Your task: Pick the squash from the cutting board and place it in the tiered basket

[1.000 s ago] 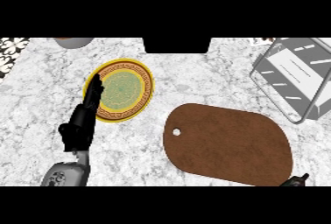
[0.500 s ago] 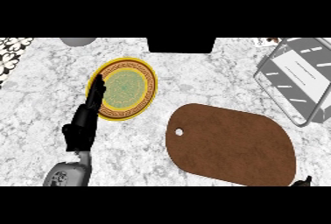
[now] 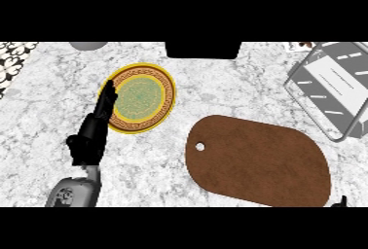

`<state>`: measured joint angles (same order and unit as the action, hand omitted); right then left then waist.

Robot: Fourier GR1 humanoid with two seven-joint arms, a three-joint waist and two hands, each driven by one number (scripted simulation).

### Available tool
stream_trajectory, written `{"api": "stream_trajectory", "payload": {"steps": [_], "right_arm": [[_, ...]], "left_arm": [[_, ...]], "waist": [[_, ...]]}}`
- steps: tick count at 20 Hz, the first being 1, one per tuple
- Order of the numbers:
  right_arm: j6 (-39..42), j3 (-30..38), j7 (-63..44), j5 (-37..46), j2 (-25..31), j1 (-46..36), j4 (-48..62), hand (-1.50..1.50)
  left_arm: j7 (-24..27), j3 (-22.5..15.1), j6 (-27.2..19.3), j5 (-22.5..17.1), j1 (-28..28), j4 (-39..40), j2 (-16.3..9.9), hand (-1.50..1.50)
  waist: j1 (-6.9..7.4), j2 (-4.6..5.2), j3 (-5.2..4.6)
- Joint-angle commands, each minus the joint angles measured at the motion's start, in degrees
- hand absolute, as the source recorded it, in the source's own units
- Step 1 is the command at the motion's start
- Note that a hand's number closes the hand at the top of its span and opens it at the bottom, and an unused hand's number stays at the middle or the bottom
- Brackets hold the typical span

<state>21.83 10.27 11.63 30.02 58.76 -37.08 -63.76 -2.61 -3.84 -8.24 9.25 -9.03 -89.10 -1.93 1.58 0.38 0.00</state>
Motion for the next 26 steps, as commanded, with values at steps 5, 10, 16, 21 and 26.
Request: {"api": "stream_trajectory", "payload": {"steps": [5,10,16,21,26], "right_arm": [[-5.89,-4.30,7.92,9.31,-3.26,-10.46,20.45,1.50],[0.96,1.19,5.84,3.03,-4.38,-13.89,30.02,-1.50],[1.98,7.86,4.71,-3.00,-6.70,-17.30,35.73,-1.50],[-0.75,14.10,2.45,-6.03,-1.69,-19.61,42.41,-1.50],[3.85,19.44,0.82,-9.38,7.71,-17.60,49.29,-1.50]], "left_arm": [[-0.88,-1.22,0.45,-0.07,2.43,-3.98,0.50,0.00],[0.90,-0.88,-0.95,1.09,-0.58,0.76,1.43,0.00],[-1.80,-1.07,-1.70,1.73,-1.31,-0.08,1.87,0.00],[-0.56,-0.54,-0.39,0.54,-1.17,0.79,0.55,0.00],[-0.53,0.91,0.38,-0.97,-1.15,-0.77,-0.36,0.00]], "waist": [[0.68,0.07,0.04],[0.47,0.30,0.06],[-0.14,0.06,0.08],[0.12,0.34,0.11],[-0.19,0.45,0.21]]}}
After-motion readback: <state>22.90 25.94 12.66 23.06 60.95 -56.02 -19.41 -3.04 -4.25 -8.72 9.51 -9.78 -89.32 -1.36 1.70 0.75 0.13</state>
